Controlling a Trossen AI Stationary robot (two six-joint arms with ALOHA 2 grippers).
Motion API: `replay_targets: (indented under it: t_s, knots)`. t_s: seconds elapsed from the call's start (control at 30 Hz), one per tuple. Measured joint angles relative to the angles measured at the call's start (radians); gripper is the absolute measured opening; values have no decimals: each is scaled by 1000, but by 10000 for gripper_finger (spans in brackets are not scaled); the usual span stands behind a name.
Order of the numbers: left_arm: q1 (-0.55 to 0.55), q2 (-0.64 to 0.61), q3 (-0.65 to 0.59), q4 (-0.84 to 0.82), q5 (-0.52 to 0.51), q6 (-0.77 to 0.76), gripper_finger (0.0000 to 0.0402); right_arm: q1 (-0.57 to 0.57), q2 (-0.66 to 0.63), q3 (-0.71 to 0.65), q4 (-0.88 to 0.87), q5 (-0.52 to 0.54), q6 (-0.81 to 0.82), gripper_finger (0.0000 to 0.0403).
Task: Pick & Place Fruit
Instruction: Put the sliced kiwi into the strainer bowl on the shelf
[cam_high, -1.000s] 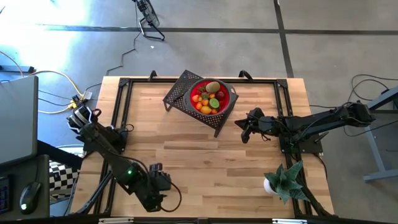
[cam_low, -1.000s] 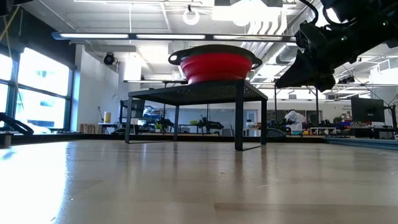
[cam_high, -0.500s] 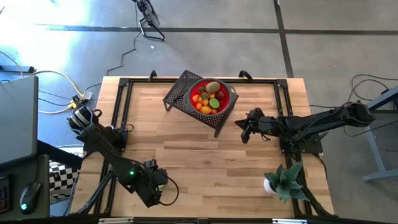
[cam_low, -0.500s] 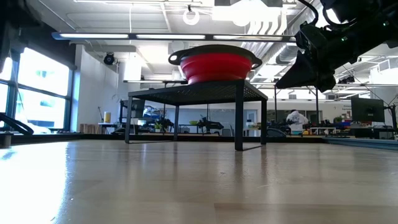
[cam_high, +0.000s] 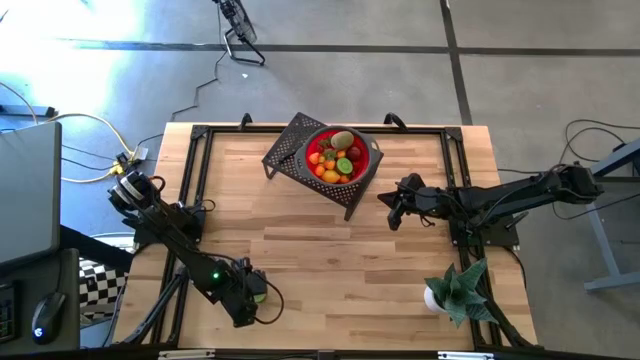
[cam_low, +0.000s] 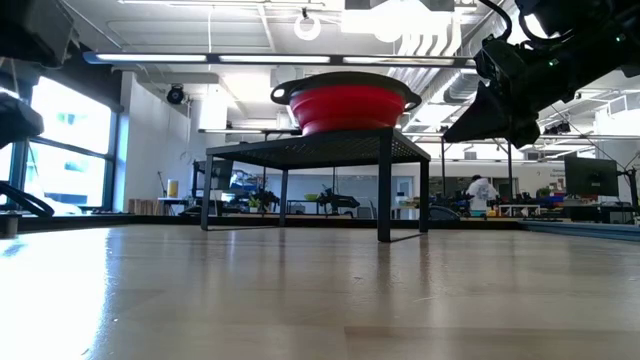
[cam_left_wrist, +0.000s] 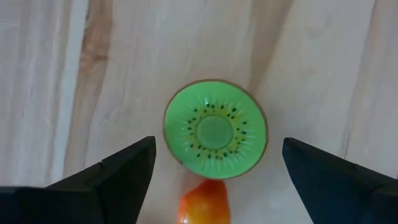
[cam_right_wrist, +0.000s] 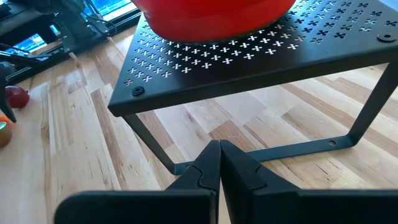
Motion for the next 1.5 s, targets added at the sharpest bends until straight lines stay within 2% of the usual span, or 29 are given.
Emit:
replay_targets:
  t_s: [0.93, 1.23, 1.5]
  knots:
    - [0, 0, -11, 45, -101, 8, 344, 0, 0, 0, -1, 0, 0, 3]
    - [0, 5, -12, 38, -102, 8, 344, 0, 0, 0, -1, 0, 0, 3]
    - [-1, 86, -9, 74, -69, 6, 344, 0, 0, 1, -6, 0, 0, 3]
